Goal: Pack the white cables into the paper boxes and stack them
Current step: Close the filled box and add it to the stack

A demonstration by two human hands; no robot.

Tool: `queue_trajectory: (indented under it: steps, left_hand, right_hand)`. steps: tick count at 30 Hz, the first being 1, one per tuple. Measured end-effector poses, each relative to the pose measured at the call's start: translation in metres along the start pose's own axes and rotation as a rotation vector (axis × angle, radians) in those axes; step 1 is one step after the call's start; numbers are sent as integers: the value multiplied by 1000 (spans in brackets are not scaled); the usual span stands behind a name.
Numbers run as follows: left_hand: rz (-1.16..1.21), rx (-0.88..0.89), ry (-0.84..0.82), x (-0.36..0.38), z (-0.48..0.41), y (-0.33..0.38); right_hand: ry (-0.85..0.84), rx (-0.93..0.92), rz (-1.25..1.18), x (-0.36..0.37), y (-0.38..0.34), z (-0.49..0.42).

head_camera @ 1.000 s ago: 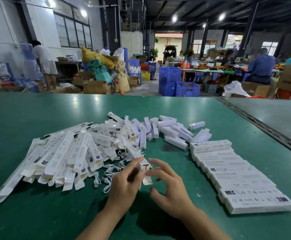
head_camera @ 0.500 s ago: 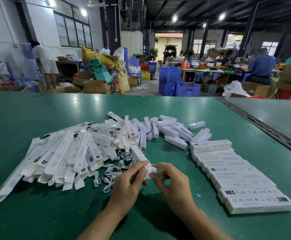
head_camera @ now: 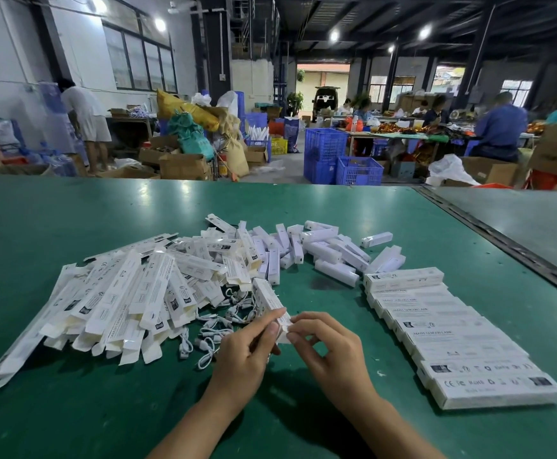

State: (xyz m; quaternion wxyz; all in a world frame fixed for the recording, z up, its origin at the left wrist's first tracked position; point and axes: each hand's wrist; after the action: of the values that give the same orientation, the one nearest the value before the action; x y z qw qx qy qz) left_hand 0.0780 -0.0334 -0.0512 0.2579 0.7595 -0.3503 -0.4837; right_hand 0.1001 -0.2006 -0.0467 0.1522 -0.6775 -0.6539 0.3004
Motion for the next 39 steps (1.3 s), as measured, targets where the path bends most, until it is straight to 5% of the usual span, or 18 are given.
queue_trajectory:
  steps: [15, 20, 25, 32, 39]
  left_hand:
    - [-27, 101, -48, -8, 1, 11]
    - [-130, 160, 19, -6, 1, 9]
    - [-98, 189, -48, -2, -1, 7]
    - [-50, 53, -81, 3, -1, 6]
    - [-40, -15, -66, 5, 0, 4]
  right_hand:
    - [117, 441, -328, 3, -4, 1]
    - [14, 950, -872, 5, -8, -5]
    - [-112, 1011, -1098, 6, -6, -4]
    - [559, 918, -964, -15, 15, -17]
    - [830, 1029, -918, -38, 38, -20]
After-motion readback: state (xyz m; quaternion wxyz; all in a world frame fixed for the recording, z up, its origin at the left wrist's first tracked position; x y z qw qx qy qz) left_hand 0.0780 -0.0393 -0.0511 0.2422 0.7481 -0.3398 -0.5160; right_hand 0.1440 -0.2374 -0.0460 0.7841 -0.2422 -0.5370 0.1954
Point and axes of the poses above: each hand's wrist, its own z-axis away from the middle knuckle, its own x-axis out of the palm, y = z × x, and after that the axes turned 15 degrees about -z, right-handed
